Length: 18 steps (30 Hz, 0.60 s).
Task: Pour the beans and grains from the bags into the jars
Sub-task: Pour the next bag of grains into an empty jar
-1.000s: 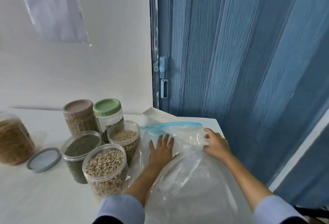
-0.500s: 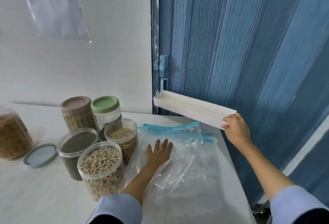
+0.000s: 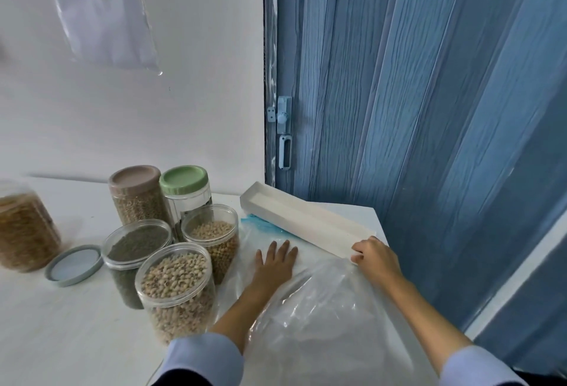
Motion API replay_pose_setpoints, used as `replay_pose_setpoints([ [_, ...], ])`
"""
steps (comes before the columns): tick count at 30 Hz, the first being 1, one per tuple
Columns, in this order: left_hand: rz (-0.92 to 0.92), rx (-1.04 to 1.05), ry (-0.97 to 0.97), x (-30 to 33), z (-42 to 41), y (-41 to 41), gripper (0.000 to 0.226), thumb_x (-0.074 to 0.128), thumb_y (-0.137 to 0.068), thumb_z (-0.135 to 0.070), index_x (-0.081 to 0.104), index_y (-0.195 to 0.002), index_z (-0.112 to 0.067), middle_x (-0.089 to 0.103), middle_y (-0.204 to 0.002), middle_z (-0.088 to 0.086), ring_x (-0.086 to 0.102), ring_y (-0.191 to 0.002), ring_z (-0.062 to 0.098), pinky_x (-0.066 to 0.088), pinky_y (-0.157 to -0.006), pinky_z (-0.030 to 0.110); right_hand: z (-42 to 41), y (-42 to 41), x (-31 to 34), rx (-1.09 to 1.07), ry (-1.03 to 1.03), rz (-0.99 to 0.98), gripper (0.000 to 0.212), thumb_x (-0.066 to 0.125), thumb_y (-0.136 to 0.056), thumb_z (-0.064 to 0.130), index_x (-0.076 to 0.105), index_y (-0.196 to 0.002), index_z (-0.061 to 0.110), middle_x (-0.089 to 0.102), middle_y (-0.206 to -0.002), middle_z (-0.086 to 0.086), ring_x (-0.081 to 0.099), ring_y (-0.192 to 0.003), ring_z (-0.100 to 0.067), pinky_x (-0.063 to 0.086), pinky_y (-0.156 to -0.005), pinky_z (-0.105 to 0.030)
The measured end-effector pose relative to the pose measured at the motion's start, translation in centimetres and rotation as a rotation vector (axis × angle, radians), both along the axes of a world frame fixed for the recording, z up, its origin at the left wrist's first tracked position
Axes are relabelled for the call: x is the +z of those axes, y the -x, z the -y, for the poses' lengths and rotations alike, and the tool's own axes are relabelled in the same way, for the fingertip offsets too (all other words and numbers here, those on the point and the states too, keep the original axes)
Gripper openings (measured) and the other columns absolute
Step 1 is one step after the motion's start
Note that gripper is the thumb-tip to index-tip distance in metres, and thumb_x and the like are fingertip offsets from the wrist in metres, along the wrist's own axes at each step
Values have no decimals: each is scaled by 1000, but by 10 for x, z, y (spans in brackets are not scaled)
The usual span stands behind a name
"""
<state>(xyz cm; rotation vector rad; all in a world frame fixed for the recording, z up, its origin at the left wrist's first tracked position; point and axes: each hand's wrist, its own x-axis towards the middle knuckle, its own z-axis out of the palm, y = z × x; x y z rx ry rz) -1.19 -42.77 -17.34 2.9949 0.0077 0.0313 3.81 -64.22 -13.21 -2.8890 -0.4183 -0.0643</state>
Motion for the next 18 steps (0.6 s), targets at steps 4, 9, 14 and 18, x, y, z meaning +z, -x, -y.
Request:
replay_pose_setpoints([
  [4, -219, 93, 368, 22, -5, 0, 58, 36, -98, -49, 28, -146, -17, 23, -156, 3, 18, -144, 22, 7, -117, 48, 0, -1, 15, 30, 40, -17, 38, 48, -94, 25, 42, -58, 17, 53, -74, 2, 48, -84, -19, 22, -110, -37],
  [9, 44, 92, 666, 77, -18, 8, 29, 52, -96, -27, 64, -111, -6, 66, -115, 11, 60, -105, 25, 43, -89, 26, -16, -2, 60, 51, -98, 116, 20, 53, -96, 30, 73, -99, 26, 70, -104, 12, 58, -107, -15, 11, -115, -48],
  [14, 137, 5, 882, 155, -50, 28, 26, 49, -98, -22, 65, -99, -2, 70, -96, 9, 65, -74, 15, 47, -61, 12, -57, -6, 139, 189, -296, 85, 16, 60, -92, 21, 75, -94, 19, 73, -97, 3, 63, -92, -19, 48, -89, -36],
  [18, 230, -3, 934, 205, -103, 50, 25, 46, -99, -24, 65, -89, -10, 70, -88, 3, 68, -75, 17, 45, -66, 24, -119, 7, 192, 346, -304, 115, 16, 59, -92, 17, 74, -96, 15, 72, -91, 0, 65, -85, -20, 52, -83, -36],
])
